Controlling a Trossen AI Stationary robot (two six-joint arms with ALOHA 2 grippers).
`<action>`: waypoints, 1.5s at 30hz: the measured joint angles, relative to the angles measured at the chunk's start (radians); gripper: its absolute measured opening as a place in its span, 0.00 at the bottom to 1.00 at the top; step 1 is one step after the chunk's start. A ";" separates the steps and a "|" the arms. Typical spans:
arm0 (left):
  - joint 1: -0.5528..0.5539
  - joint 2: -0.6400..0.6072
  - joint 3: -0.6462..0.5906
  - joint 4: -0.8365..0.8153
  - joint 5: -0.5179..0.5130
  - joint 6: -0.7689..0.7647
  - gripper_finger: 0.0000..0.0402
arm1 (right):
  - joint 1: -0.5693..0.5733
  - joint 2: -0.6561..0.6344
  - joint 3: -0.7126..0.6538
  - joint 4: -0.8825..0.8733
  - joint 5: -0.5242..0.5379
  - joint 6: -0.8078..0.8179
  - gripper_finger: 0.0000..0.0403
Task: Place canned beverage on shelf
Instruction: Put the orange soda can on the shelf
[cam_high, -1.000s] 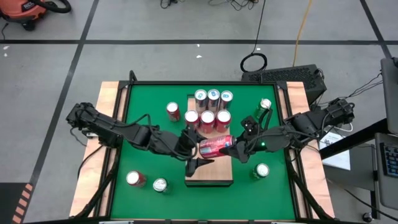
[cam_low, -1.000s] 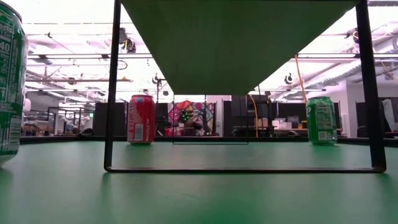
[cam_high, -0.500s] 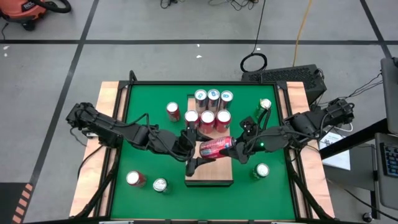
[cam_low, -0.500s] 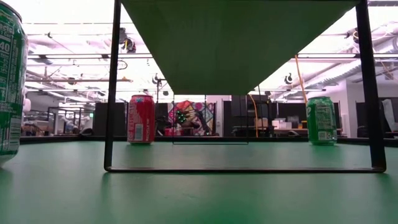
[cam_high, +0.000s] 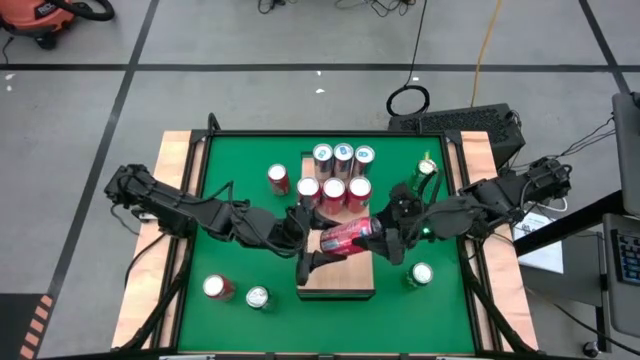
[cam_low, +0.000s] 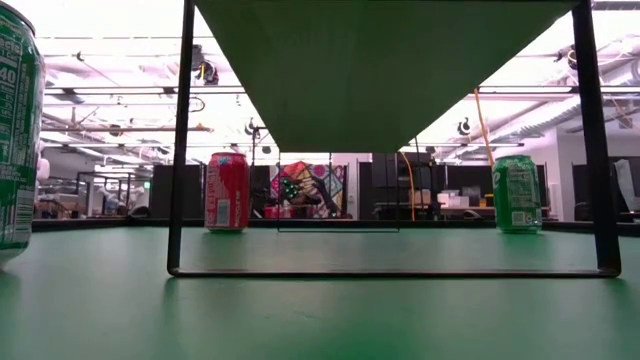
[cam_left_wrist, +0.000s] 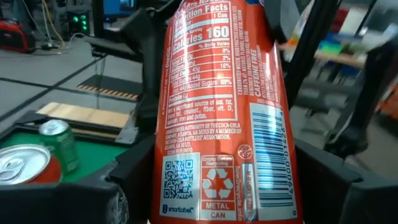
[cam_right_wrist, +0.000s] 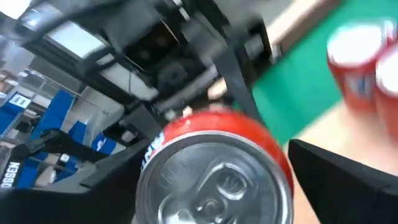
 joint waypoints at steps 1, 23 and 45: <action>0.000 -0.004 0.000 0.016 0.000 -0.019 0.71 | 0.000 -0.001 0.000 0.033 0.016 -0.050 0.94; 0.058 -0.009 0.000 0.502 -0.012 -0.035 0.71 | -0.060 -0.030 0.000 0.508 0.113 -0.721 0.98; 0.096 -0.008 0.000 0.434 -0.010 -0.006 0.71 | -0.136 -0.045 0.000 0.508 0.059 -0.688 0.91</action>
